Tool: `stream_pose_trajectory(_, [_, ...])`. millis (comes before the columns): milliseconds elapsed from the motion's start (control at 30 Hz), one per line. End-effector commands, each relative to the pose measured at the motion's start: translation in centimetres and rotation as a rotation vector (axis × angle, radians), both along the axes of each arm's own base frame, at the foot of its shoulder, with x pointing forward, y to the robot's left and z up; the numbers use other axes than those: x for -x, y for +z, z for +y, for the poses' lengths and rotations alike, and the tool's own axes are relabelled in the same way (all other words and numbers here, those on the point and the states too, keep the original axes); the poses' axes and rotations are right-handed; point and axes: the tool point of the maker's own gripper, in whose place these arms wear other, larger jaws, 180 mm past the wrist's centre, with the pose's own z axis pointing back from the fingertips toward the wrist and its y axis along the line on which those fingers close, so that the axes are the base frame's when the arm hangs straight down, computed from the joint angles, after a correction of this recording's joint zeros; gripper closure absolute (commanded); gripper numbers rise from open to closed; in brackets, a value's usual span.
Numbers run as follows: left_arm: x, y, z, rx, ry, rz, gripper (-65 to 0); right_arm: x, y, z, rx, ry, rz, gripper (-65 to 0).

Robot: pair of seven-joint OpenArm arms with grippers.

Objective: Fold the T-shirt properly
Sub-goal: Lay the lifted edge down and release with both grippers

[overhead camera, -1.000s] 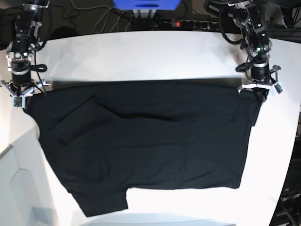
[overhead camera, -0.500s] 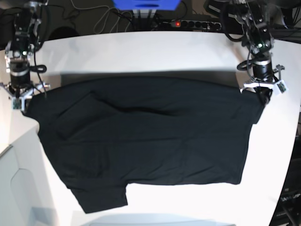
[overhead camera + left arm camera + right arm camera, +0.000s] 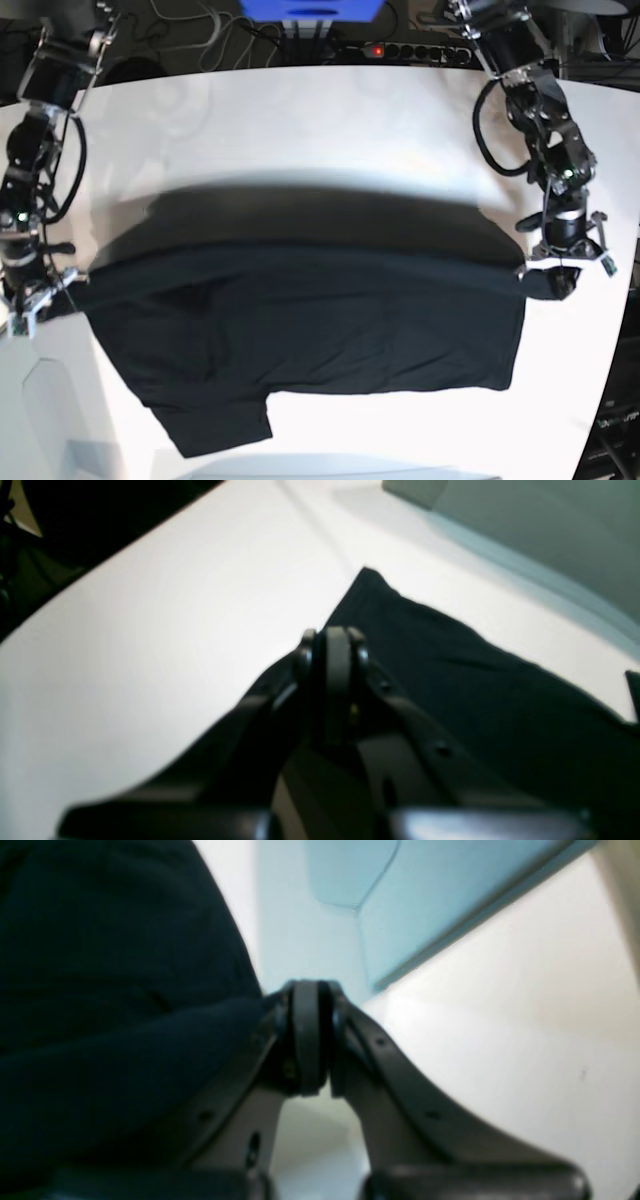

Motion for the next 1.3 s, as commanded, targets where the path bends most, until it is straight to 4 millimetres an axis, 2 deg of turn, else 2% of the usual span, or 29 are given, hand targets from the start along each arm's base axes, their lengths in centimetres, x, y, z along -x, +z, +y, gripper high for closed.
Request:
stream_pose_trajectory(0, [-0.5, 2.7, 1.2, -0.034, 0.028, -0.07, -0.2, -0.9, 2.9, -0.9, 0.04, -0.005, -0.075, 0.0])
stream_pose_trajectory(100, [-0.4, 3.8, 1.8, -0.024, 0.044, -0.078, -0.2, -0.9, 3.1, -1.0, 0.042, -0.008, -0.079, 0.0])
stream_pose_trajectory(133, [-0.2, 3.9, 2.0, -0.024, 0.049, -0.076, -0.2, -0.6, 2.7, -1.1, 0.042, -0.009, -0.069, 0.0])
stream_pose_trajectory(200, [0.4, 4.0, 2.2, -0.021, 0.06, -0.075, -0.2, 0.8, 0.7, -1.0, 0.044, -0.005, -0.019, 0.0])
stream_pose_trajectory(333, [2.7, 2.0, 2.3, -0.035, 0.064, -0.007, -0.2, 4.1, -2.0, -0.1, 0.058, 0.02, 0.058, 0.0])
stream_pose_trajectory(500, [5.8, -1.4, 2.0, -0.028, 0.068, 0.091, -0.2, 7.7, -4.0, 1.9, 0.061, 0.056, 0.117, 0.0])
stream_pose_trajectory(567, [7.3, -2.4, 2.7, -0.025, 0.092, 0.125, -0.2, 9.2, -4.7, 2.4, 0.067, 0.068, 0.149, 0.0])
stream_pose_trajectory(767, [11.1, -5.5, 2.7, 0.011, 0.132, 0.221, -0.2, 14.1, -8.3, 2.5, 0.069, 0.079, 0.292, 0.0])
stream_pose_trajectory(867, [12.9, -6.2, 2.5, -0.002, 0.125, 0.267, -0.2, 16.0, -9.5, 2.4, 0.07, 0.083, 0.347, 0.0])
stream_pose_trajectory(1000, [15.0, -7.2, 2.5, -0.013, 0.125, 0.324, -0.2, 17.6, -9.9, 1.5, 0.078, 0.061, 0.381, 0.0])
stream_pose_trajectory(1267, [18.5, -8.9, 2.6, -0.022, 0.125, 0.422, -0.2, 19.4, -10.0, -0.2, 0.103, 0.027, 0.417, 0.0])
